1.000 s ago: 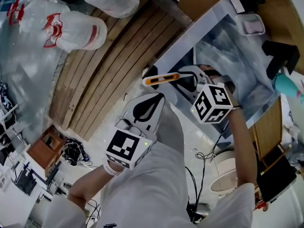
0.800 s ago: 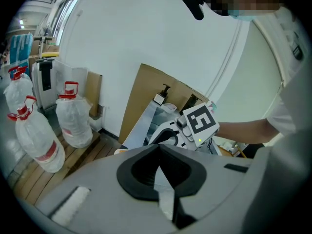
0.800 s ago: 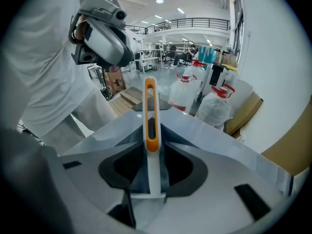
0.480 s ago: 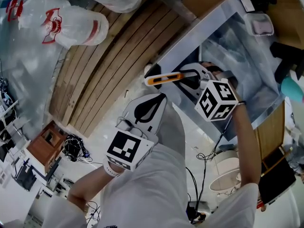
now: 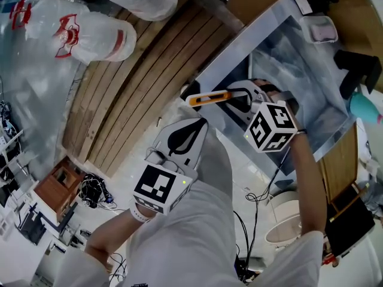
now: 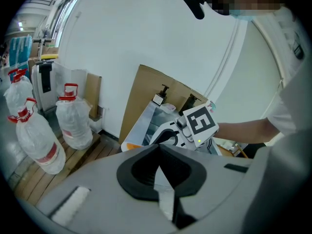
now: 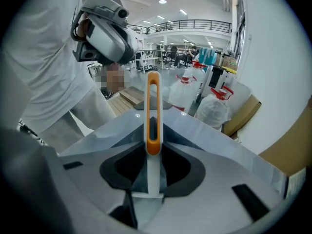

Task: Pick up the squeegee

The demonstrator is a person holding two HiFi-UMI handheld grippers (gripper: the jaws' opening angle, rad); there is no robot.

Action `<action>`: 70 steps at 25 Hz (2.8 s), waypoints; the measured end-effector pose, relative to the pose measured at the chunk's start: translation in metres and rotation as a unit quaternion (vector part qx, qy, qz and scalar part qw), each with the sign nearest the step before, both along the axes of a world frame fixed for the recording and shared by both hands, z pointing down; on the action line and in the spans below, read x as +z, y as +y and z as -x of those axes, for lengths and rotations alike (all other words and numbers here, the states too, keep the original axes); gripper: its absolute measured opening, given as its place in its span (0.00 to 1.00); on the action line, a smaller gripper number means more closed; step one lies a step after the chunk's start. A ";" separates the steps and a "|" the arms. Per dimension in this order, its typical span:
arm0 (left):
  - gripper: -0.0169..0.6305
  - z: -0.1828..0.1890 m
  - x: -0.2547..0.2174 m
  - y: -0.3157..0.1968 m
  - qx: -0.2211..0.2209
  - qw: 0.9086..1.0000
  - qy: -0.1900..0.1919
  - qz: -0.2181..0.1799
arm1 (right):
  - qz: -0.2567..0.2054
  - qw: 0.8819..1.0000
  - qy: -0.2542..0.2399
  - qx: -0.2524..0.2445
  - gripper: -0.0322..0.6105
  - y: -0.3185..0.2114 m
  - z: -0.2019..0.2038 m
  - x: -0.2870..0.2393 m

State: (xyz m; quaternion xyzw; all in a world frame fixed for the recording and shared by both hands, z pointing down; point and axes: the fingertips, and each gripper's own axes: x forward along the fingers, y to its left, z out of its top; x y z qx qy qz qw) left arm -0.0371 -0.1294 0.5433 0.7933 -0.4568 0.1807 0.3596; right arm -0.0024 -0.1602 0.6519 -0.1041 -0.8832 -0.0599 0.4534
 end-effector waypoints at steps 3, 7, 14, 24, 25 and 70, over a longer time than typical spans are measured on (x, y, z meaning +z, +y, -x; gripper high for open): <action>0.03 -0.002 -0.007 0.001 0.001 1.000 -0.003 -0.008 | -0.003 0.999 -0.010 0.033 0.21 -0.005 -0.009 -0.010; 0.03 -0.004 -0.019 0.000 0.006 1.000 -0.008 -0.023 | -0.024 0.996 -0.027 0.083 0.21 -0.012 -0.028 -0.026; 0.03 -0.021 -0.052 0.006 0.029 0.998 -0.008 -0.055 | -0.070 0.976 -0.073 0.194 0.21 -0.025 -0.061 -0.080; 0.03 -0.037 -0.112 0.016 0.050 0.993 -0.010 -0.111 | -0.119 0.906 -0.187 0.362 0.21 -0.033 -0.097 -0.201; 0.03 -0.036 -0.118 0.015 0.048 0.992 -0.011 -0.118 | -0.123 0.897 -0.197 0.376 0.21 -0.032 -0.101 -0.212; 0.03 -0.017 -0.220 0.052 0.026 0.971 -0.017 -0.238 | -0.163 0.673 -0.316 0.649 0.21 0.094 -0.182 -0.334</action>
